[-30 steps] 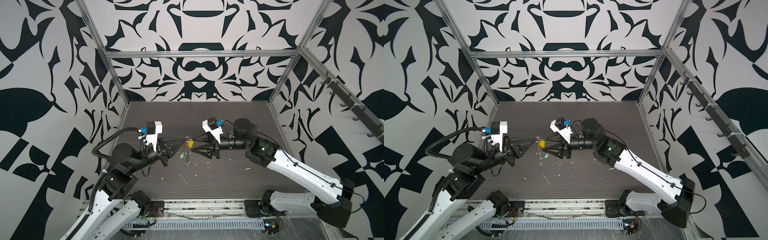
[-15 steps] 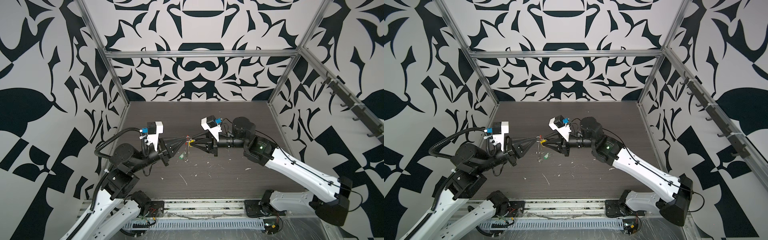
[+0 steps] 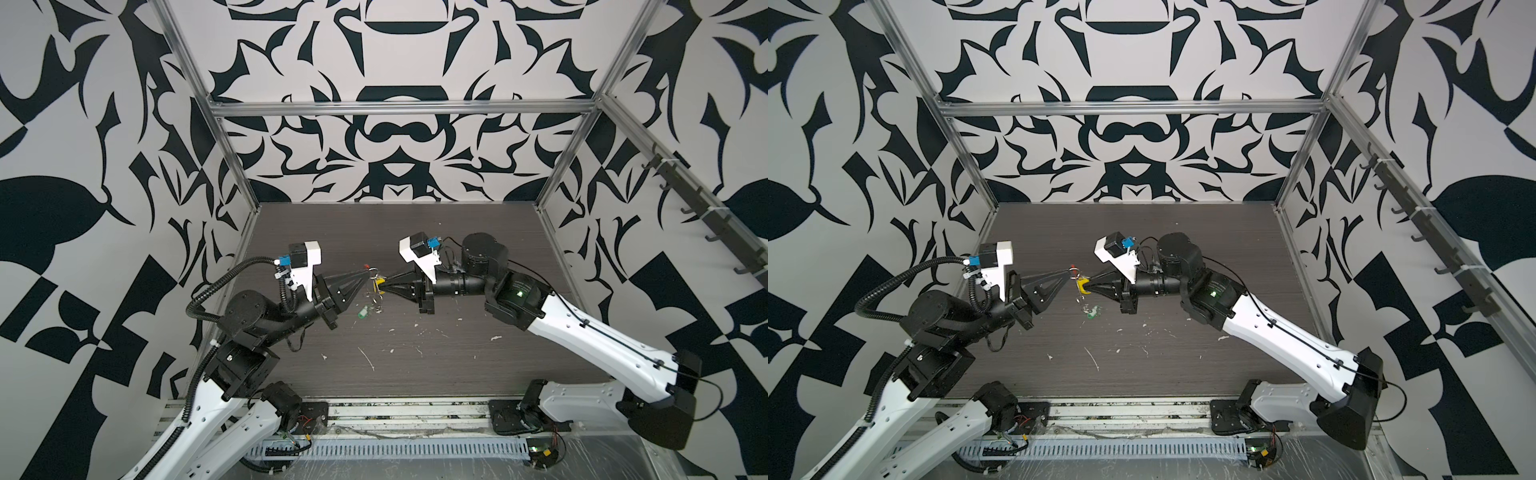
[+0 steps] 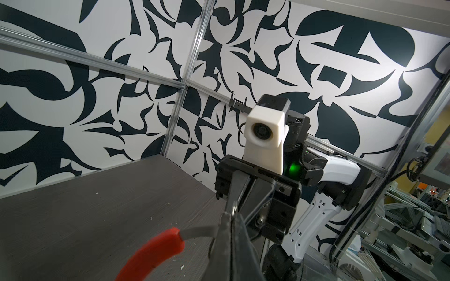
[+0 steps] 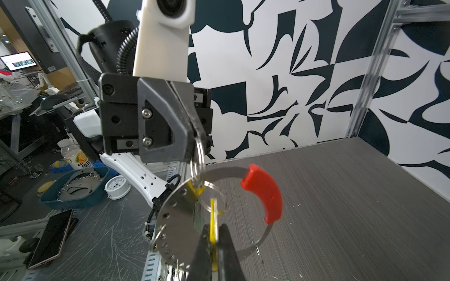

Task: Remove the keys from the keyring

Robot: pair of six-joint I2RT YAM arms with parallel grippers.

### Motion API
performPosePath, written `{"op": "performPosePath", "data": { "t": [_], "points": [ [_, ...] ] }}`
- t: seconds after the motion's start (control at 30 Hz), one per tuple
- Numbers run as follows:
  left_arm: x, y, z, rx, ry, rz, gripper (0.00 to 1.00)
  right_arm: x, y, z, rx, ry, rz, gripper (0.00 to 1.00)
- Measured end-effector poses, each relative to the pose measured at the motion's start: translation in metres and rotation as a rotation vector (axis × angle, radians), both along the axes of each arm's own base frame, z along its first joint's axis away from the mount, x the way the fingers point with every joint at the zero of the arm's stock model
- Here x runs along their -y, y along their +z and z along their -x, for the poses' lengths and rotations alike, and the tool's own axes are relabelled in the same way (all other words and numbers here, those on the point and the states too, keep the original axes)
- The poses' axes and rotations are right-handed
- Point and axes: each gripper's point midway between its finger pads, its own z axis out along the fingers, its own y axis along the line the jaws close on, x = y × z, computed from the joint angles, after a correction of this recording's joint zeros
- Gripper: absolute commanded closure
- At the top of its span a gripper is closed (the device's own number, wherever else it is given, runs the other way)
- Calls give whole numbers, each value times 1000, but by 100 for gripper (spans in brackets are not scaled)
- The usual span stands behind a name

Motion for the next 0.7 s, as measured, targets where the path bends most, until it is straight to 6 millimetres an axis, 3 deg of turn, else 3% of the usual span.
{"op": "performPosePath", "data": {
  "t": [0.27, 0.3, 0.37, 0.43, 0.53, 0.7],
  "points": [
    [3, -4, -2, -15, -6, -5, 100, -10, -8, 3, -28, 46, 23, 100],
    [3, -4, -2, -16, -10, -7, 100, -10, -8, 3, -30, 46, 26, 96],
    [4, -5, -2, -16, -14, -9, 100, -9, -8, 3, -33, 40, 35, 76],
    [4, -4, -1, -13, -17, -10, 100, -6, -10, 2, -32, 21, 51, 65],
    [3, -6, 1, -9, -17, -20, 100, 4, -6, 4, -2, -15, 58, 57],
    [3, -8, 3, 1, -21, -37, 100, 27, 31, 13, 84, -66, -25, 54]
  ]
}}
